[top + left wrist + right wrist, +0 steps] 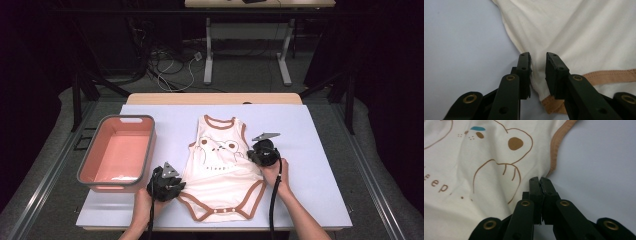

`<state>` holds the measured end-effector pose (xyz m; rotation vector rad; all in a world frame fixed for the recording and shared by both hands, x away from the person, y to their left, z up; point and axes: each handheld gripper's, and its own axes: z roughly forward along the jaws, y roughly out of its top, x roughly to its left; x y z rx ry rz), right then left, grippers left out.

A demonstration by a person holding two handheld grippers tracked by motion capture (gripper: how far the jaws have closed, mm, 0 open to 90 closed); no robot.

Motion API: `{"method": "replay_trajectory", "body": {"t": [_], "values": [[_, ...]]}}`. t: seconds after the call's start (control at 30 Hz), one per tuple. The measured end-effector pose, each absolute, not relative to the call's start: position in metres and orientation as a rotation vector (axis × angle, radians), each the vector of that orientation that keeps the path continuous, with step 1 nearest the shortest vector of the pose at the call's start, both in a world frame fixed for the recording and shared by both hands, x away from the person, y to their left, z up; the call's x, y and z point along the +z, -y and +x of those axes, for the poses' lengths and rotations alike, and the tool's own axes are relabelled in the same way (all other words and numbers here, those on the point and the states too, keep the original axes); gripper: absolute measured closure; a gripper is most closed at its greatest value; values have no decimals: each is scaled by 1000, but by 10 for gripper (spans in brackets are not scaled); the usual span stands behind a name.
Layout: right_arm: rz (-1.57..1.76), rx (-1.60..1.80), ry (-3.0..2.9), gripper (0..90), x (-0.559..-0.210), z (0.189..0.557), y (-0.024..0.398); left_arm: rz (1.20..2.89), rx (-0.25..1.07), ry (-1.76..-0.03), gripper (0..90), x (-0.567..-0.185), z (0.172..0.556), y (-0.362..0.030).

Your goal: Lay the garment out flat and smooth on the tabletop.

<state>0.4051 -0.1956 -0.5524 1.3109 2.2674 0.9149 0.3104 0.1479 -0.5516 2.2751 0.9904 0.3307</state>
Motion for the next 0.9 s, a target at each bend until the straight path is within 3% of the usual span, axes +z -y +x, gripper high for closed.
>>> {"method": "replay_trajectory", "body": {"t": [0.23, 0.43, 0.9], "values": [[1115, 716, -2236, 865, -546, 399, 184, 2270, 334, -992, 765, -552, 310, -147], [1224, 874, -2264, 767, -541, 403, 199, 2274, 335, -989, 760, -552, 310, -148], [1374, 996, -2202, 754, -551, 415, 208, 2270, 335, -992, 757, -552, 310, -147]]}}
